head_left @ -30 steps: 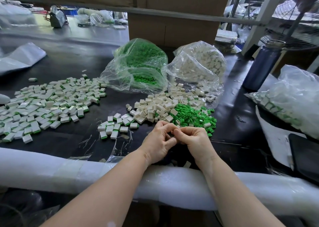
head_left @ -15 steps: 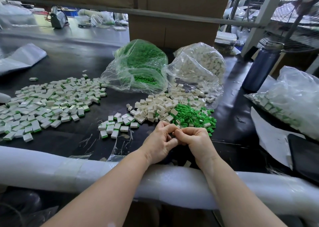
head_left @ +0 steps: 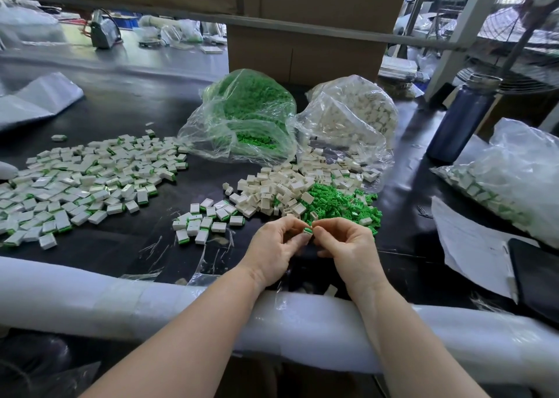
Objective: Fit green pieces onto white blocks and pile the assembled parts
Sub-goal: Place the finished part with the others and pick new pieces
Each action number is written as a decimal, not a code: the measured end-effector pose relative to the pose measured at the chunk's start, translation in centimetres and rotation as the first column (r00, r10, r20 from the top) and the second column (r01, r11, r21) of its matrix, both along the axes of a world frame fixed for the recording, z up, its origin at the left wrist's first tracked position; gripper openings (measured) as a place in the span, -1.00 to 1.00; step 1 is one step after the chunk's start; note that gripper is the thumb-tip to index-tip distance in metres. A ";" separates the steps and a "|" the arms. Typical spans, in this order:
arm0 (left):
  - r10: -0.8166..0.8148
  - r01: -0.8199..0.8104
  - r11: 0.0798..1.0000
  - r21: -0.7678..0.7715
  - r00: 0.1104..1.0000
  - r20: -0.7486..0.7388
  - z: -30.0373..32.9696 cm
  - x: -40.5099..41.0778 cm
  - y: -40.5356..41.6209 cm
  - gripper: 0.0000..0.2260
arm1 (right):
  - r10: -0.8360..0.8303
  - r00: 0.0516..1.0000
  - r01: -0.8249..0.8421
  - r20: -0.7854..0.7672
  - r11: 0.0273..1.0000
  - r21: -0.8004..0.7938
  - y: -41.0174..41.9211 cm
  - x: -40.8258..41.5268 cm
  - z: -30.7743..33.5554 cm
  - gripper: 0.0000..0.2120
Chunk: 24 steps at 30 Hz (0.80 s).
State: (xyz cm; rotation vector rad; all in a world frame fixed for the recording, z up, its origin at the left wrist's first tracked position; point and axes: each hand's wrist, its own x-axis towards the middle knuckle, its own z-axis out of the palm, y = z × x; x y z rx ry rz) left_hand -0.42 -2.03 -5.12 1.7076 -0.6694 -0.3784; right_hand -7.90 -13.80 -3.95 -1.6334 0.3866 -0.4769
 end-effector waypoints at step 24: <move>0.018 -0.027 0.995 0.097 0.995 0.094 0.3 -0.4 -0.1 -0.78 | -0.077 0.997 0.072 -0.016 0.971 -0.230 0.4 0.2 -0.2 -0.78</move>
